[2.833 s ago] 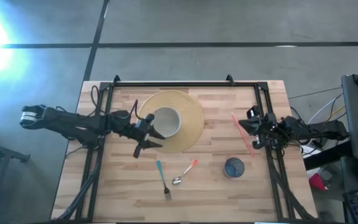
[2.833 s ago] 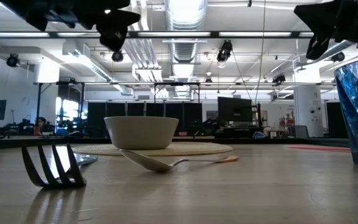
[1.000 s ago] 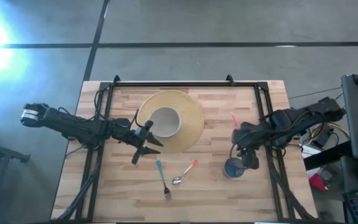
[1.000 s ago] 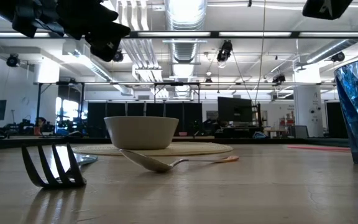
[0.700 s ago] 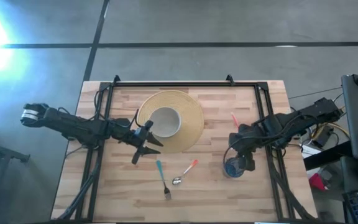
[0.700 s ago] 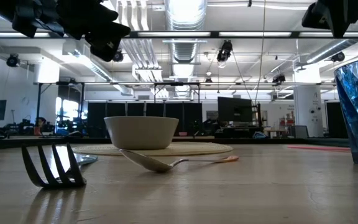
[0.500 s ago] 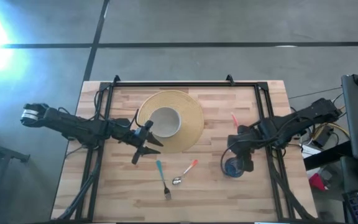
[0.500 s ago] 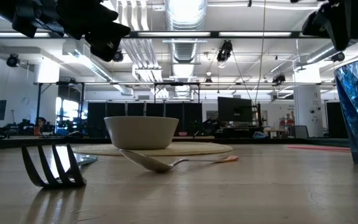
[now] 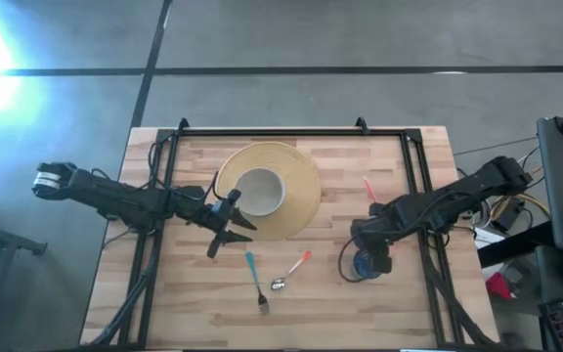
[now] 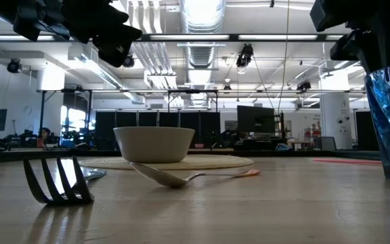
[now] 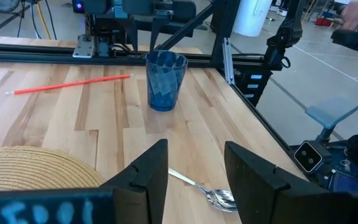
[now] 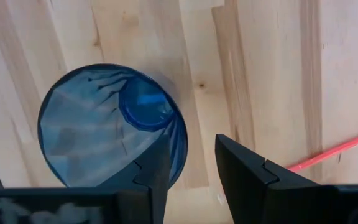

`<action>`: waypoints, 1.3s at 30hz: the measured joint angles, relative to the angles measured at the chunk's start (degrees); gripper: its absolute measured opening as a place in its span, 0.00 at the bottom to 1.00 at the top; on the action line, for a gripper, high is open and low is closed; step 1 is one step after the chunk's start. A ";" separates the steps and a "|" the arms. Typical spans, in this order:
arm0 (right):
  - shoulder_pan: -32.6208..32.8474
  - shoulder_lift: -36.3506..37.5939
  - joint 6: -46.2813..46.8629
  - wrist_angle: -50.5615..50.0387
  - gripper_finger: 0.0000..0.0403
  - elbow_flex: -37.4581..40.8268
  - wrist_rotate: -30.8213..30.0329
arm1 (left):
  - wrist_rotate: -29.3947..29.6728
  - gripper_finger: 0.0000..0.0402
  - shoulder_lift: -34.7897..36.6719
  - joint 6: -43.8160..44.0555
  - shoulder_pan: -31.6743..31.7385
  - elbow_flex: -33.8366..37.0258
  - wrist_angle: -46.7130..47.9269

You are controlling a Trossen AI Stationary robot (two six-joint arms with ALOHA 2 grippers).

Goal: Pick & Place Utensil
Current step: Put the blue cup on the brown mat to the top right of the gray bowl

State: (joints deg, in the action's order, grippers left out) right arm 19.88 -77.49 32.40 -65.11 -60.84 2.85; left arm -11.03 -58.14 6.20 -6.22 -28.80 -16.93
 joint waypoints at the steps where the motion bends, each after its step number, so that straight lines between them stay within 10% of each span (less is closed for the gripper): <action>1: 0.00 -0.27 0.26 -0.05 0.32 0.00 0.00 | 0.00 0.37 0.00 0.00 0.00 0.00 -0.02; 13: 0.04 -2.58 0.64 1.34 0.34 1.27 0.15 | 0.00 0.37 0.00 0.00 0.00 0.00 -0.06; 26: 0.02 -3.13 0.94 1.62 0.04 2.34 2.06 | 0.00 0.37 0.00 0.00 0.00 0.00 0.00; 39: -0.20 -2.76 8.54 1.57 0.03 2.08 4.97 | 0.52 0.37 0.01 -0.22 0.02 0.02 0.02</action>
State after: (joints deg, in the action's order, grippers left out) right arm 19.68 -80.25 40.94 -63.54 -58.76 7.83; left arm -10.50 -58.13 5.98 -6.20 -28.77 -16.91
